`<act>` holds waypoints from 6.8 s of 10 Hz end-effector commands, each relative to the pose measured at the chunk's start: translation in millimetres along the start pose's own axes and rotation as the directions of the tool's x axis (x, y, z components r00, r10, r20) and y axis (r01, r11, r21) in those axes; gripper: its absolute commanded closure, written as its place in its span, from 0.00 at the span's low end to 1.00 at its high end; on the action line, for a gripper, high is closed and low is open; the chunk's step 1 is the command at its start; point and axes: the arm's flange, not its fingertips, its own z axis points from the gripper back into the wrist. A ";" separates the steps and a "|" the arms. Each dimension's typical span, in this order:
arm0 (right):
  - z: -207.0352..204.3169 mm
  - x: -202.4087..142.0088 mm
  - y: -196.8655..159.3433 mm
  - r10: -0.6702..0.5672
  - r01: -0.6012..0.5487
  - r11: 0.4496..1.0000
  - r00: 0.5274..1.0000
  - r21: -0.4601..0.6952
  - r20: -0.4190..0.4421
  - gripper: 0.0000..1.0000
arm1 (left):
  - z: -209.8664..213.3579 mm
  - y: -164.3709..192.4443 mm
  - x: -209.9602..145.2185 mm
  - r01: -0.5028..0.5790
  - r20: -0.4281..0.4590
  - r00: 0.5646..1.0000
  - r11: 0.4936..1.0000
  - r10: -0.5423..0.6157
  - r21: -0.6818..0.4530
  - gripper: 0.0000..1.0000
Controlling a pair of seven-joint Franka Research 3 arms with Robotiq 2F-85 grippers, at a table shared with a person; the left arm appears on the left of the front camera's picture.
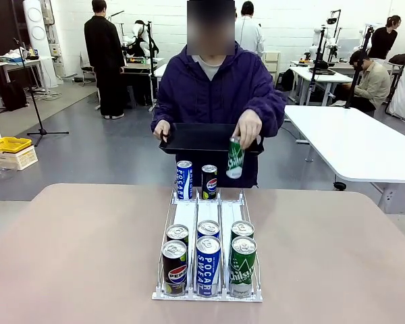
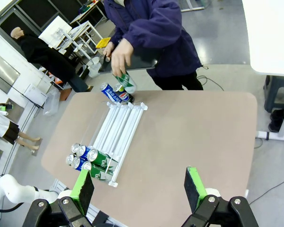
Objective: Retrieve and hand over the desired beverage to the person.
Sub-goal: Pick up a can of the same type that the person held from the Automatic Can Dispenser.
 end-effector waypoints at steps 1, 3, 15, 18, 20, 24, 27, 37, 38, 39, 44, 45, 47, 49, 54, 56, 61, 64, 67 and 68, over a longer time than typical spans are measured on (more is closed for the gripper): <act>0.1 2.9 -0.9 0.012 -0.013 1.000 1.000 0.027 0.013 0.00 | 1.8 1.1 1.7 0.014 -0.001 1.000 1.000 -0.014 -0.011 0.00; 0.1 2.9 -0.9 0.012 -0.013 1.000 1.000 0.027 0.013 0.00 | 1.8 1.1 1.7 0.014 -0.001 1.000 1.000 -0.014 -0.011 0.00; 0.1 2.9 -0.9 0.012 -0.013 1.000 1.000 0.027 0.013 0.00 | 1.8 1.1 1.7 0.014 -0.001 1.000 1.000 -0.014 -0.011 0.00; 0.1 2.9 -0.9 0.012 -0.013 1.000 1.000 0.027 0.013 0.00 | 1.8 1.1 1.7 0.014 -0.001 1.000 1.000 -0.014 -0.011 0.00; 0.1 2.9 -0.9 0.012 -0.013 1.000 1.000 0.027 0.013 0.00 | 1.8 1.1 1.7 0.014 -0.001 1.000 1.000 -0.014 -0.011 0.00; 0.1 2.9 -0.9 0.012 -0.013 1.000 1.000 0.027 0.013 0.00 | 1.8 1.1 1.7 0.014 -0.001 1.000 1.000 -0.014 -0.011 0.00; 0.0 0.0 0.0 0.000 0.000 1.000 1.000 0.000 0.000 0.00 | 1.8 1.1 1.7 0.014 -0.001 1.000 1.000 -0.014 -0.011 0.00; -297.4 -6.5 252.1 -0.343 0.035 0.856 0.785 -0.516 -0.516 0.00 | 1.8 1.1 1.7 0.014 -0.001 1.000 1.000 -0.014 -0.011 0.00; -297.5 -7.0 247.1 -0.346 0.048 0.862 0.784 -0.505 -0.516 0.00 | 1.8 1.1 1.7 0.014 -0.001 1.000 1.000 -0.014 -0.011 0.00; -290.9 -13.2 255.1 -0.307 -0.004 0.876 0.765 -0.482 -0.566 0.00 | 1.8 1.1 1.7 0.014 -0.001 1.000 1.000 -0.014 -0.011 0.00; -294.8 -12.8 257.2 -0.318 0.016 0.877 0.768 -0.480 -0.555 0.00 | 1.8 1.1 1.7 0.014 -0.001 1.000 1.000 -0.014 -0.011 0.00; -313.2 -34.1 273.7 -0.267 -0.086 0.852 0.778 -0.516 -0.569 0.00 | 1.8 1.1 1.7 0.014 -0.001 1.000 1.000 -0.014 -0.011 0.00; -340.4 -60.5 296.8 -0.261 -0.123 0.836 0.768 -0.535 -0.584 0.00 | 1.8 1.1 1.7 0.014 -0.001 1.000 1.000 -0.014 -0.011 0.00; -371.0 -91.8 306.1 -0.308 -0.125 0.807 0.745 -0.578 -0.591 0.00 | 1.8 1.1 1.7 0.014 -0.001 1.000 1.000 -0.014 -0.011 0.00; -404.4 -141.7 295.8 -0.418 0.002 0.777 0.750 -0.630 -0.512 0.00 | 1.8 1.1 1.7 0.014 -0.001 1.000 1.000 -0.014 -0.011 0.00; -398.0 -132.2 300.7 -0.391 -0.066 0.785 0.718 -0.615 -0.576 0.00 | 1.8 1.1 1.7 0.014 -0.001 1.000 1.000 -0.014 -0.011 0.00; -404.9 -136.2 297.6 -0.380 -0.060 0.791 0.731 -0.609 -0.566 0.00 | 1.8 1.1 1.7 0.014 -0.001 1.000 1.000 -0.014 -0.011 0.00; -418.2 -144.7 291.3 -0.349 -0.063 0.810 0.748 -0.584 -0.564 0.00 | 1.8 1.1 1.7 0.014 -0.001 1.000 1.000 -0.014 -0.011 0.00; -427.0 -156.2 278.9 -0.370 -0.068 0.800 0.725 -0.596 -0.580 0.00 | 1.8 1.1 1.7 0.014 -0.001 1.000 1.000 -0.014 -0.011 0.00; -429.0 -160.8 274.4 -0.384 -0.070 0.792 0.715 -0.606 -0.584 0.00 | 1.8 1.1 1.7 0.014 -0.001 1.000 1.000 -0.014 -0.011 0.00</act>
